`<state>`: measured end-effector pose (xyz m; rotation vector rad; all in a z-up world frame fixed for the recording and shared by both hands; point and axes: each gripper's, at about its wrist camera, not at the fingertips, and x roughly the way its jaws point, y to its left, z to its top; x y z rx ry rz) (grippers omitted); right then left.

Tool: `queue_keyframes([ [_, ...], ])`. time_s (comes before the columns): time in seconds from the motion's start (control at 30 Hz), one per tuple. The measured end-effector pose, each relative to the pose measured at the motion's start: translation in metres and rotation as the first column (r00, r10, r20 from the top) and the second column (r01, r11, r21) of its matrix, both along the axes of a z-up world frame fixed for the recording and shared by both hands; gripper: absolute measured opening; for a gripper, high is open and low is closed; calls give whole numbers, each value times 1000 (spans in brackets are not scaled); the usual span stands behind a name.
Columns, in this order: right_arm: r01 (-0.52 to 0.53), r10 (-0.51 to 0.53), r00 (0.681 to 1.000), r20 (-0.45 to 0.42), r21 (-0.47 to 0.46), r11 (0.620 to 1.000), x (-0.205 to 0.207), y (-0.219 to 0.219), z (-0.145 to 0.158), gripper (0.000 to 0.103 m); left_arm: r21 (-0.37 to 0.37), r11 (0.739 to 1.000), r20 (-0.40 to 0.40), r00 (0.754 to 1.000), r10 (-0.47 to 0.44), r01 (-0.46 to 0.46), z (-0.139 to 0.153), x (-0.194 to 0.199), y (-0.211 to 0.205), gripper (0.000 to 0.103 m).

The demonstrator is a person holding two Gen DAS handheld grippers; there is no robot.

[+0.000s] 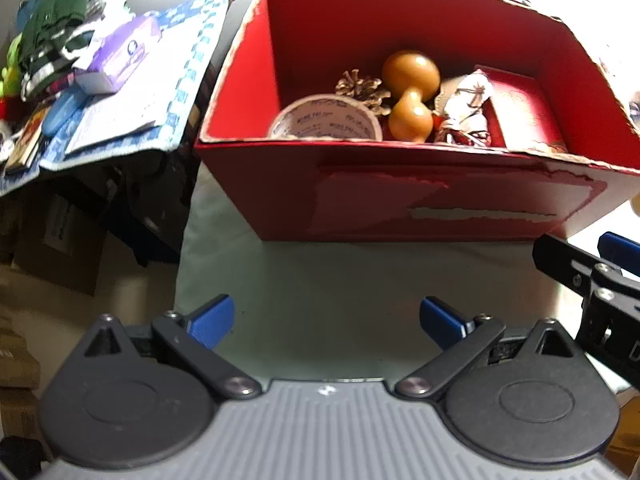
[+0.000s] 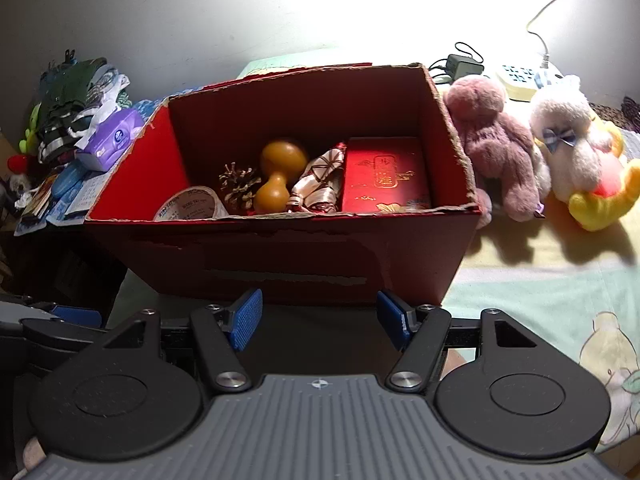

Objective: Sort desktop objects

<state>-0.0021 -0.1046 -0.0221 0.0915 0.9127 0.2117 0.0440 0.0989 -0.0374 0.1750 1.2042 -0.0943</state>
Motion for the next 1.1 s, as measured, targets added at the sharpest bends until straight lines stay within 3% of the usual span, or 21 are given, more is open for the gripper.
queue_keyframes([
  [0.27, -16, 16, 1000, -15, -22, 1000, 11, -6, -2, 67, 1, 1000, -37, 999, -26, 26, -7, 6, -17, 100],
  [0.63, 47, -47, 998, -28, -18, 999, 14, -36, -4, 67, 15, 997, -45, 996, -78, 79, -14, 5, -45, 100],
  [1.1, 100, -101, 995, -29, -12, 995, 6, -52, -3, 67, 6, 993, -52, 991, -121, 121, -14, 0, -51, 100],
])
